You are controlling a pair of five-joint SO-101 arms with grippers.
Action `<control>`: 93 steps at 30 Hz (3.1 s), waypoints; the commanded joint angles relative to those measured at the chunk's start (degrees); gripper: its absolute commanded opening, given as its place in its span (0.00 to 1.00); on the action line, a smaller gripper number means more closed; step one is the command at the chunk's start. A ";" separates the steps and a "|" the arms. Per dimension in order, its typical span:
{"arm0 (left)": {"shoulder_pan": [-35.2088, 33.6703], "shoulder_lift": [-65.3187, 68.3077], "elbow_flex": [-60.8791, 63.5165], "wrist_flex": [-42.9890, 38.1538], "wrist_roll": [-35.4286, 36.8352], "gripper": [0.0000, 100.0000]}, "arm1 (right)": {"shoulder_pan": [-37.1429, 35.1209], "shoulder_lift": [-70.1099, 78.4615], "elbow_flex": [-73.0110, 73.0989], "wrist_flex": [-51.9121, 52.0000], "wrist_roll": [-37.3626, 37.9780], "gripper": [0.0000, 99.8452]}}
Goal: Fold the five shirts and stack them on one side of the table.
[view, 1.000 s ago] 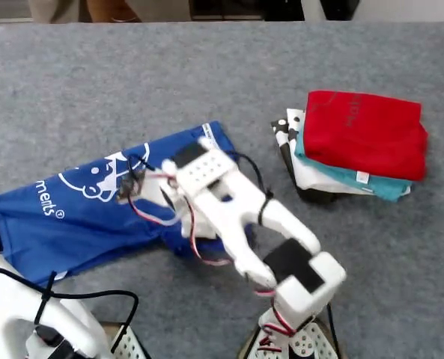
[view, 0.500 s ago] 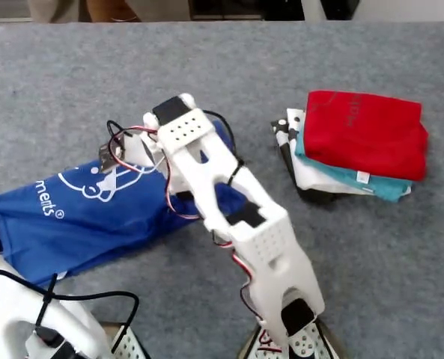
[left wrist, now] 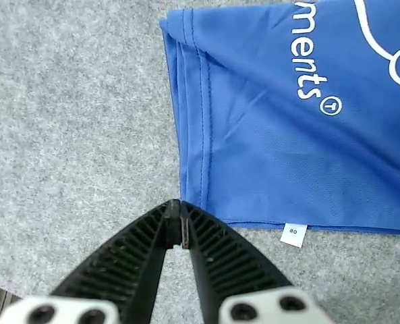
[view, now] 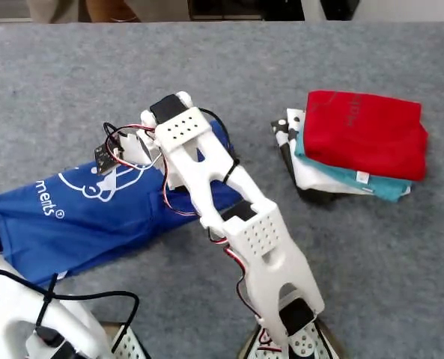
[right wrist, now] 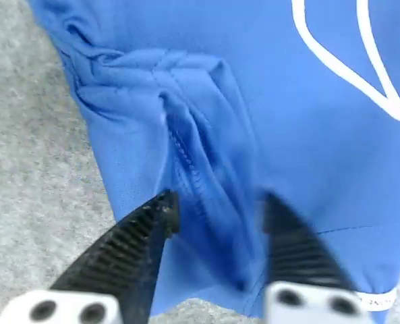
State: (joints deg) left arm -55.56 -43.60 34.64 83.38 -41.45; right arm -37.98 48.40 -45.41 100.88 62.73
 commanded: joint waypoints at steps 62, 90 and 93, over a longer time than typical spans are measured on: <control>-3.52 25.10 -13.19 -3.25 7.21 0.18 | 6.99 -6.37 -9.45 1.49 -18.81 0.00; -3.69 62.46 -31.03 -7.74 2.29 0.21 | 6.64 -6.46 -7.25 1.49 -20.22 0.00; -4.22 62.46 -31.03 -9.14 2.29 0.21 | 6.64 -6.46 -7.34 1.49 -20.22 0.00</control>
State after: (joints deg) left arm -58.73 19.16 5.27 75.56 -39.78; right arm -32.09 44.53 -52.26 101.05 43.21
